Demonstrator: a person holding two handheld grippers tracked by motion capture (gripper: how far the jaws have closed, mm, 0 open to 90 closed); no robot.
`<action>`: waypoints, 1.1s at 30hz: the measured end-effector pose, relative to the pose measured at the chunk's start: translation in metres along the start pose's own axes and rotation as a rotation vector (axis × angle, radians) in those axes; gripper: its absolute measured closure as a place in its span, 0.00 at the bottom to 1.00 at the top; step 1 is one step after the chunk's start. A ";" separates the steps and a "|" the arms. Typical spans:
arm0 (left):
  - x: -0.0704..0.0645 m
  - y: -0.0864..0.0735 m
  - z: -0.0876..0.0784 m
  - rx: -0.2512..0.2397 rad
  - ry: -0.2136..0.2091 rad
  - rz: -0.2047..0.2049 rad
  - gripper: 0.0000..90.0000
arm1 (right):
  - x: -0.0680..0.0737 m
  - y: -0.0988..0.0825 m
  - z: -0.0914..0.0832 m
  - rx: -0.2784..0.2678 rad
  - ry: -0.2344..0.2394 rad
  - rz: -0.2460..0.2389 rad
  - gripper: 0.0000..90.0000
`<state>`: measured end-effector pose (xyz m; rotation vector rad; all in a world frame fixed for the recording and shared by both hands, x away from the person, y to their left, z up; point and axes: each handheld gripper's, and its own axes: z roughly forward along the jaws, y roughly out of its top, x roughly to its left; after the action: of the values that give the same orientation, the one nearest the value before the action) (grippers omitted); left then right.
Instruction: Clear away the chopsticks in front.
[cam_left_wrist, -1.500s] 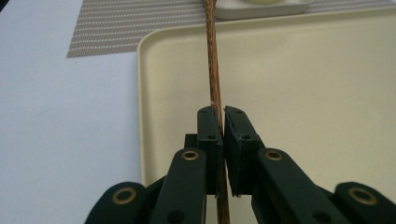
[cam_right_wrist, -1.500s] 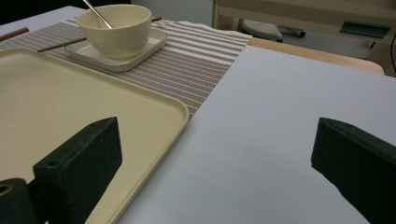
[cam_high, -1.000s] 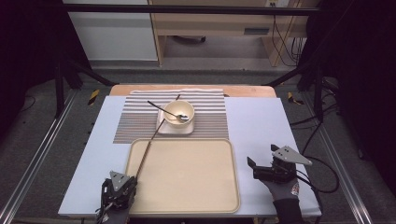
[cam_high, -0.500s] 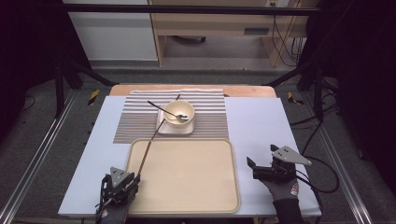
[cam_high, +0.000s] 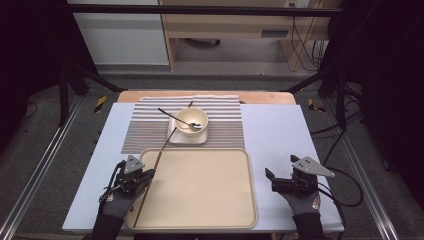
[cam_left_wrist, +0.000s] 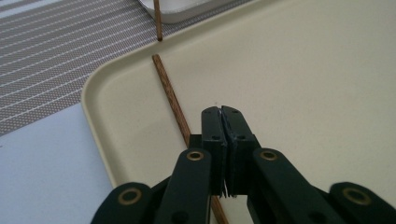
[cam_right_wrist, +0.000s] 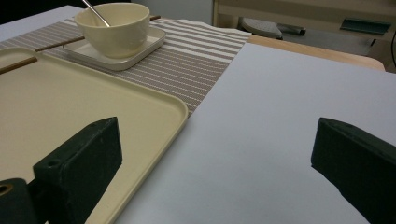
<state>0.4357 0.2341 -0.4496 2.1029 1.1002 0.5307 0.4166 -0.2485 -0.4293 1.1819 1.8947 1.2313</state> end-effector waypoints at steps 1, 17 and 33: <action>0.001 -0.002 0.002 0.004 -0.003 0.013 0.99 | -0.001 0.000 0.000 -0.002 -0.002 0.000 0.03; 0.007 -0.009 0.016 0.029 -0.030 0.055 0.99 | -0.002 -0.003 0.004 0.022 -0.007 -0.005 0.03; 0.008 -0.014 0.015 0.061 0.007 0.046 0.99 | -0.001 -0.004 0.005 0.031 -0.007 -0.010 0.03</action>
<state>0.4419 0.2403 -0.4702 2.1847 1.0864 0.5326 0.4197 -0.2479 -0.4352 1.1897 1.9186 1.1945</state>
